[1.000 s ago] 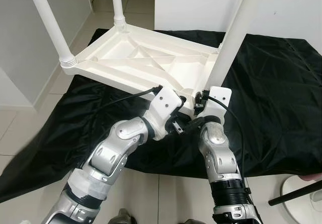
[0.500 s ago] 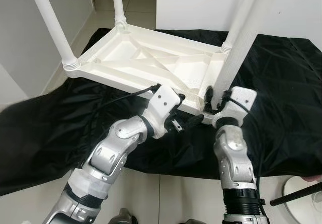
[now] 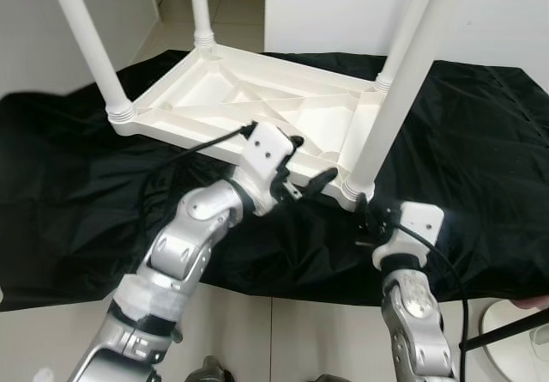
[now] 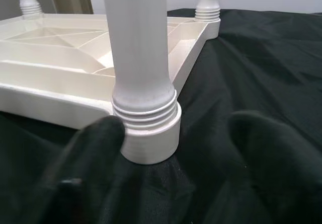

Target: Building children table

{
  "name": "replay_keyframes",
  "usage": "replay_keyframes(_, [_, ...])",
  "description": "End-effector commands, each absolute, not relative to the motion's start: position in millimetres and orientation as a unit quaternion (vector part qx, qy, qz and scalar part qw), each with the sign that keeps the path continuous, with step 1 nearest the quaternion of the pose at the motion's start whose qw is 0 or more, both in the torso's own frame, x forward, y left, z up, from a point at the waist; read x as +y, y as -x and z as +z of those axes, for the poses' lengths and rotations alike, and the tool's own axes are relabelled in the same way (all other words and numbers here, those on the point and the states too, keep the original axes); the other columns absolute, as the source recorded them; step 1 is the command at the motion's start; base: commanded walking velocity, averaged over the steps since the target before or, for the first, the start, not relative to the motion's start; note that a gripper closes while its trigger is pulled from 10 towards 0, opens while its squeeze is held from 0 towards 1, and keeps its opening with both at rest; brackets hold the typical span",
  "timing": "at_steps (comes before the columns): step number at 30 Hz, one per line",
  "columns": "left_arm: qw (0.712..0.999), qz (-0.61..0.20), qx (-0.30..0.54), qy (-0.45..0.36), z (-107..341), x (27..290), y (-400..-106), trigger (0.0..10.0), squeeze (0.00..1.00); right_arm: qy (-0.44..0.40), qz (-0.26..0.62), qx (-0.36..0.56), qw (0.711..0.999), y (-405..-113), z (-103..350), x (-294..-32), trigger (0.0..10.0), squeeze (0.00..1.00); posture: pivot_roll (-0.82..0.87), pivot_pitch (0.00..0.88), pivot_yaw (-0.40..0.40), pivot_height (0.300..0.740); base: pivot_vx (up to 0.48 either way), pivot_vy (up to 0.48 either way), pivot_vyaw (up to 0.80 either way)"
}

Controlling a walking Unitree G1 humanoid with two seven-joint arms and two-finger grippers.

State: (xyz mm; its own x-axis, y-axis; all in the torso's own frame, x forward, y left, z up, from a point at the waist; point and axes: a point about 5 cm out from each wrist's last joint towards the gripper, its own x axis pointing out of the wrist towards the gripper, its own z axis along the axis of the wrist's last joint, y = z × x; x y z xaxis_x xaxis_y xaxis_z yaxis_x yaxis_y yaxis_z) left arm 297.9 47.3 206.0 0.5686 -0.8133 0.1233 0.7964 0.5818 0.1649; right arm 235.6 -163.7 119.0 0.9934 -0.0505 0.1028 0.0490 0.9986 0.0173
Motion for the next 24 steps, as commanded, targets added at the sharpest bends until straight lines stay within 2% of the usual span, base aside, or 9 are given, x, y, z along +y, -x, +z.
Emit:
replay_keyframes(1, [0.896,-0.432,-0.097,-0.039,208,49,-303,10.0,0.0,-0.019,0.001,-0.059,0.998,-233,122,-159,4.2,0.0,-0.05,0.0,0.033,0.74,0.0,0.0,0.0])
replay_keyframes(2, [0.903,-0.417,-0.091,-0.042,207,51,-308,10.0,0.0,-0.021,0.032,-0.054,0.998,-232,121,-156,0.0,0.0,-0.06,0.0,0.041,0.74,0.0,0.0,0.0])
replay_keyframes(8, [0.917,-0.386,-0.082,-0.059,203,54,-317,10.0,0.0,-0.032,0.078,-0.051,0.995,-232,122,-149,0.0,0.0,-0.06,0.0,0.042,0.74,0.0,0.0,0.0])
replay_keyframes(11, [0.931,-0.352,-0.044,-0.088,192,55,-330,10.0,0.0,-0.06,0.148,-0.057,0.986,-240,130,-138,0.0,0.0,-0.06,0.0,0.043,0.74,0.0,0.0,0.0])
replay_keyframes(16, [0.935,-0.339,-0.027,-0.101,187,56,-334,10.0,0.0,-0.074,0.161,-0.063,0.982,-244,136,-136,0.0,0.0,-0.06,0.0,0.043,0.74,0.0,0.0,0.0])
replay_keyframes(17, [0.938,-0.328,-0.013,-0.109,184,56,-337,10.0,0.0,-0.07,0.16,-0.069,0.982,-246,138,-136,4.8,0.0,-0.06,0.0,0.039,0.74,0.0,0.0,0.0])
replay_keyframes(18, [0.938,-0.328,-0.013,-0.109,184,56,-337,10.0,0.0,-0.07,0.16,-0.069,0.982,-246,138,-136,4.8,0.0,-0.06,0.0,0.039,0.74,0.0,0.0,0.0])
replay_keyframes(19, [0.942,-0.317,0.002,-0.112,180,57,-341,10.0,0.0,-0.069,0.158,-0.076,0.982,-251,141,-138,10.0,0.0,-0.06,0.0,0.04,0.74,0.0,0.0,0.0])
replay_keyframes(24, [0.947,-0.298,0.02,-0.122,177,59,-347,10.0,0.0,-0.073,0.149,-0.087,0.982,-261,146,-142,10.0,0.0,-0.06,0.0,0.044,0.74,0.0,0.0,0.0])
